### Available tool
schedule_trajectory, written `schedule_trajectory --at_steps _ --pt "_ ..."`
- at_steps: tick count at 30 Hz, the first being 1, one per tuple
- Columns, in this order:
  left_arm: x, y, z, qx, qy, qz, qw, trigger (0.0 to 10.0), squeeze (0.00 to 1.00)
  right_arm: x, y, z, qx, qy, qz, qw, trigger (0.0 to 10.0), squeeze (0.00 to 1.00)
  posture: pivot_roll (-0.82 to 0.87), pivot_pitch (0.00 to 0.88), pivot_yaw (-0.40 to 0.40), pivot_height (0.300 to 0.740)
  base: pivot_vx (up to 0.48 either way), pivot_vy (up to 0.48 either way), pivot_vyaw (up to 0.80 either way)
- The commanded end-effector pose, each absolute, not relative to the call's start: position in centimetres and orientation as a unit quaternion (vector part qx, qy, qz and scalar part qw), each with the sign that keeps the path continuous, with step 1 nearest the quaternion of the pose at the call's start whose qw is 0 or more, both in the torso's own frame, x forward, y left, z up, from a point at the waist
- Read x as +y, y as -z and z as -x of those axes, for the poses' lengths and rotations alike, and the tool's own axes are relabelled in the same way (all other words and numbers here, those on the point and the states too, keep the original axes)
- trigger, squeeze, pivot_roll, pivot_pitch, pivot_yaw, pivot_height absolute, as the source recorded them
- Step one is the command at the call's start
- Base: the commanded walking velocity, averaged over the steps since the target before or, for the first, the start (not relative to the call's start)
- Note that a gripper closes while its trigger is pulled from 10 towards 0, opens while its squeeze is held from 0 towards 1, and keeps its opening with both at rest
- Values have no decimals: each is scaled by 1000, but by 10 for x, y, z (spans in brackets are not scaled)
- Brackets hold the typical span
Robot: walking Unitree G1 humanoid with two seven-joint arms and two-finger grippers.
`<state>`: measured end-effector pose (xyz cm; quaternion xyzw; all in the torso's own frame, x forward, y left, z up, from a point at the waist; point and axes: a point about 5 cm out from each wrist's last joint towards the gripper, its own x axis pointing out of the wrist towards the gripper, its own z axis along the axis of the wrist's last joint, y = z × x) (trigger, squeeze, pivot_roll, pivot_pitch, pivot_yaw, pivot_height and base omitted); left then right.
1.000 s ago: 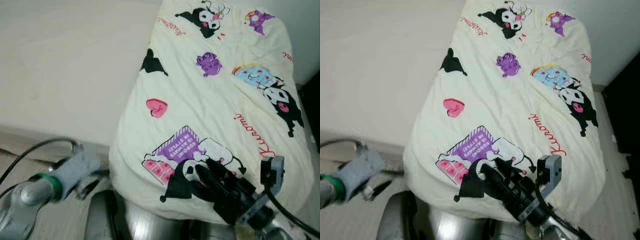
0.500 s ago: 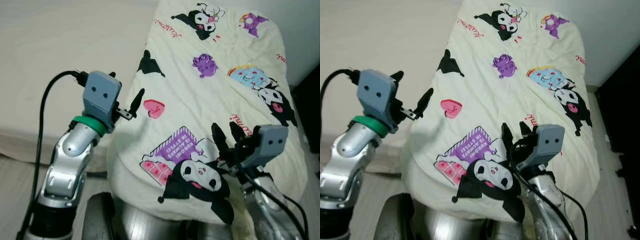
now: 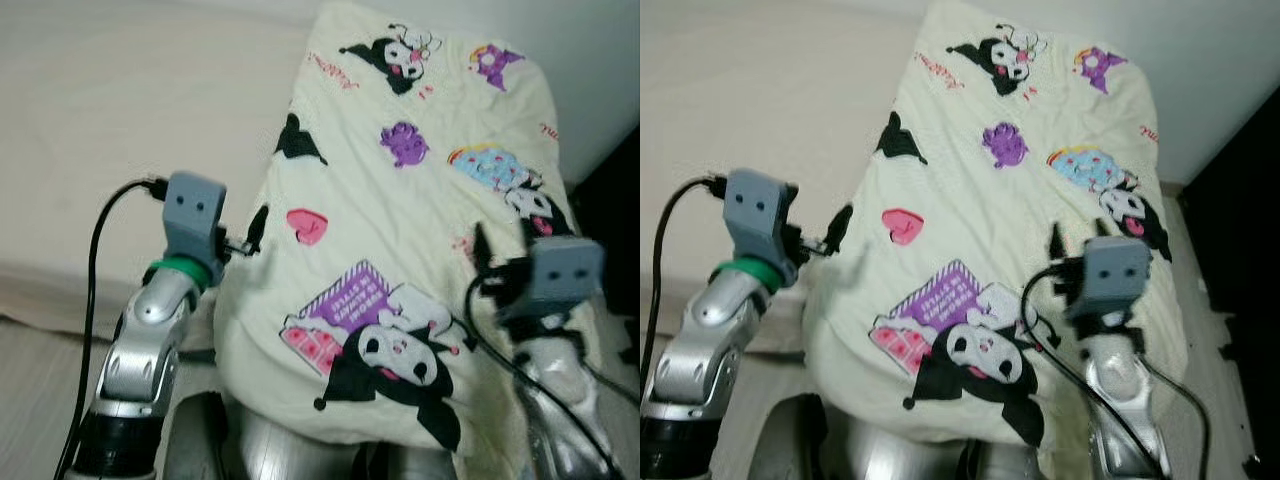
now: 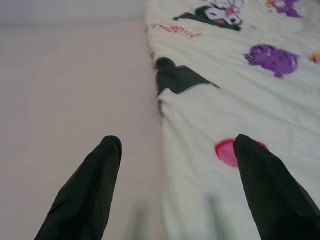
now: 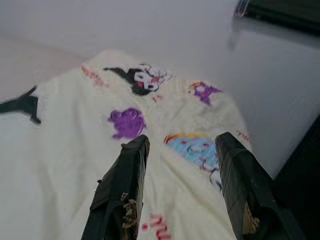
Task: Clean up the room
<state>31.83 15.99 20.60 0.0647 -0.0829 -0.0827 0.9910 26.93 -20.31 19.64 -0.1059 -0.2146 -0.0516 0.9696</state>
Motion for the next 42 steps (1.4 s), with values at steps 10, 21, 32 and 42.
schedule_trajectory --at_steps 10,21,32,42 --pt "155 -203 -320 -76 90 -54 992 10000 0 -200 -180 -271 -200 58 96 973 10000 0 7 152 -24 654 0 0 0" --pt "147 -206 -321 -86 106 -55 989 10000 0 -207 -175 -273 -193 70 96 974 10000 0 9 149 -26 693 0 0 0" --pt "144 -205 -321 -91 110 -58 988 10000 0 -207 -167 -280 -165 88 73 980 10000 0 11 140 -28 713 0 0 0" --pt "145 -205 -321 -89 111 -60 988 10000 0 -204 -164 -281 -163 78 71 981 10000 0 11 140 -28 713 -97 0 0"
